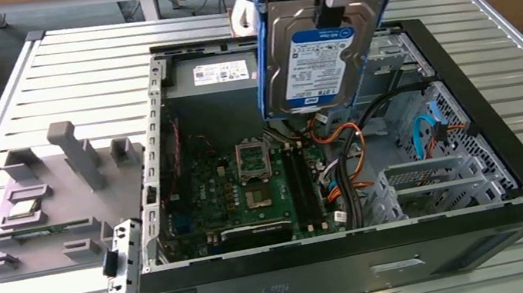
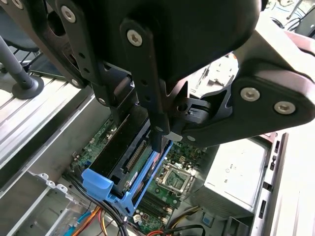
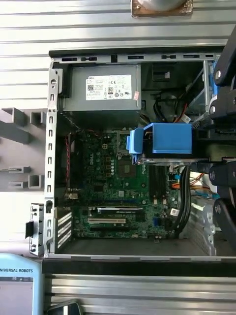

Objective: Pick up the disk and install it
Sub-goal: 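Pick up the disk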

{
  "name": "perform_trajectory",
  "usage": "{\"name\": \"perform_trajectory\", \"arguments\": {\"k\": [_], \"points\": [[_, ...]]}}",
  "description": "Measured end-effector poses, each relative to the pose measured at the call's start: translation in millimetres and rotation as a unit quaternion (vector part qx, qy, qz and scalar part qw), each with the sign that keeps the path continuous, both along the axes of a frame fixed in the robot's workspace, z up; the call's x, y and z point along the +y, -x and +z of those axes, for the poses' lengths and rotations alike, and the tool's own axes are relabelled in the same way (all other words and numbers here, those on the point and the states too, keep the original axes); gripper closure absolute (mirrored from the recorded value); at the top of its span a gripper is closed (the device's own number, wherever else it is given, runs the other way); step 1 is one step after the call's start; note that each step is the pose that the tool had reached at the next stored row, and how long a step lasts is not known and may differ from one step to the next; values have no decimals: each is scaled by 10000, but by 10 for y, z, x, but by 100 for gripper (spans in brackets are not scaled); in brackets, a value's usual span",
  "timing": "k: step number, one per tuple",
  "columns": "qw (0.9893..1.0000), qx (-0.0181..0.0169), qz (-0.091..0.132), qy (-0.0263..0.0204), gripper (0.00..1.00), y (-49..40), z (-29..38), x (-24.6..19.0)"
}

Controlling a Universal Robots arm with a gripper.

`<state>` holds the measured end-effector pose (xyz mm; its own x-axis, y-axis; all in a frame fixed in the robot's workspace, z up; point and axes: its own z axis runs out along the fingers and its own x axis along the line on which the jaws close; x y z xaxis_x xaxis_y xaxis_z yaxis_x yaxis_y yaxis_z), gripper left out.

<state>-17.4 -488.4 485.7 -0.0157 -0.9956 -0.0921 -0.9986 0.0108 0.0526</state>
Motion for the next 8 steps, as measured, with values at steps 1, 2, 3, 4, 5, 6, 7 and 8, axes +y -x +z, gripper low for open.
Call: {"name": "perform_trajectory", "arguments": {"k": [1,2,3,4,5,6,7,8], "points": [[10000,0,-2,0,65,-2,-1,-19],[10000,0,-4,0,65,-3,0,-38],[10000,0,-6,0,65,-6,0,-59],[10000,0,-8,0,65,-7,0,-78],[10000,0,-9,0,65,-9,-1,-96],[10000,0,-11,0,65,-11,-1,-115],[10000,0,-13,0,65,-13,-1,-133],[10000,0,-15,-1,65,-15,-1,-151]]}}
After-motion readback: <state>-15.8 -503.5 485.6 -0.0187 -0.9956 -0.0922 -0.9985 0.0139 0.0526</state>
